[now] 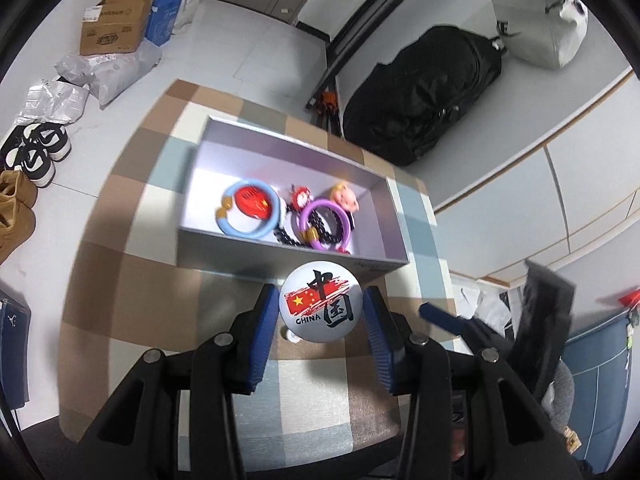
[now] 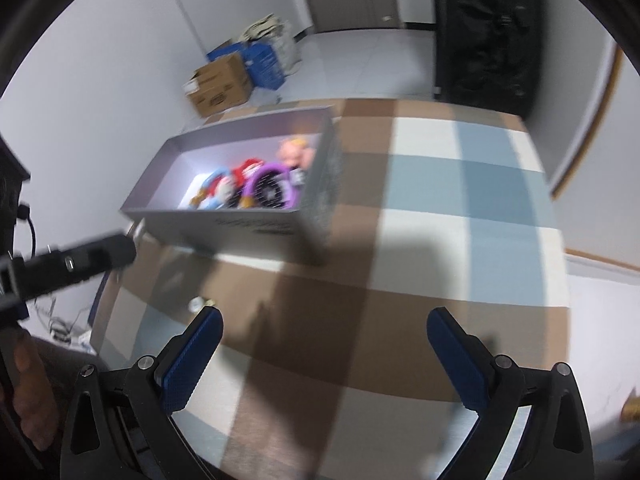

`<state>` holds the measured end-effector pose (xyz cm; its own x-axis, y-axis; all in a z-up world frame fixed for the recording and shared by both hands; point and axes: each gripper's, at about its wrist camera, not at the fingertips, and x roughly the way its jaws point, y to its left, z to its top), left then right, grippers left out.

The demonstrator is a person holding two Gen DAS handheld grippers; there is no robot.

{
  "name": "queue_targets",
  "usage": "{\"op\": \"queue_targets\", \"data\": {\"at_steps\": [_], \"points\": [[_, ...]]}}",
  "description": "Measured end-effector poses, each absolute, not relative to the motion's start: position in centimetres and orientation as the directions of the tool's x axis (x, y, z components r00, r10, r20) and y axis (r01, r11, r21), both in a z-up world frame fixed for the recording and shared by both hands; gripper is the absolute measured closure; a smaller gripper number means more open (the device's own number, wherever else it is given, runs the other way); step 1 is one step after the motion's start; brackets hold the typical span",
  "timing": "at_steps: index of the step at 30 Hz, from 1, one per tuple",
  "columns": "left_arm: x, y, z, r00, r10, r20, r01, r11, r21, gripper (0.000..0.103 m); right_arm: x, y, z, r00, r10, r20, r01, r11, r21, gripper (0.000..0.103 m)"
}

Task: Organize jewelry
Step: 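Lift the badge with the left tool while the right tool grasps the small white charm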

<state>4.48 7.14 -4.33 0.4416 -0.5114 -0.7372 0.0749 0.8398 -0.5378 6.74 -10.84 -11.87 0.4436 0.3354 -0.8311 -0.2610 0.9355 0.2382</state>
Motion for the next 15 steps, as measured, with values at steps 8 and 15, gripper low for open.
{"op": "queue_targets", "data": {"at_steps": [8, 15], "points": [[4.0, 9.0, -3.7, 0.48, -0.509, -0.714, 0.052, 0.829, -0.556, 0.065, 6.6, -6.8, -12.6, 0.404, 0.363, -0.84, -0.358, 0.907, 0.22, 0.021], [3.9, 10.2, -3.7, 0.491, -0.508, -0.708, 0.042, 0.825, -0.563, 0.066, 6.2, -3.3, -13.2, 0.38, 0.386, -0.841, -0.45, 0.871, 0.197, 0.034]]}}
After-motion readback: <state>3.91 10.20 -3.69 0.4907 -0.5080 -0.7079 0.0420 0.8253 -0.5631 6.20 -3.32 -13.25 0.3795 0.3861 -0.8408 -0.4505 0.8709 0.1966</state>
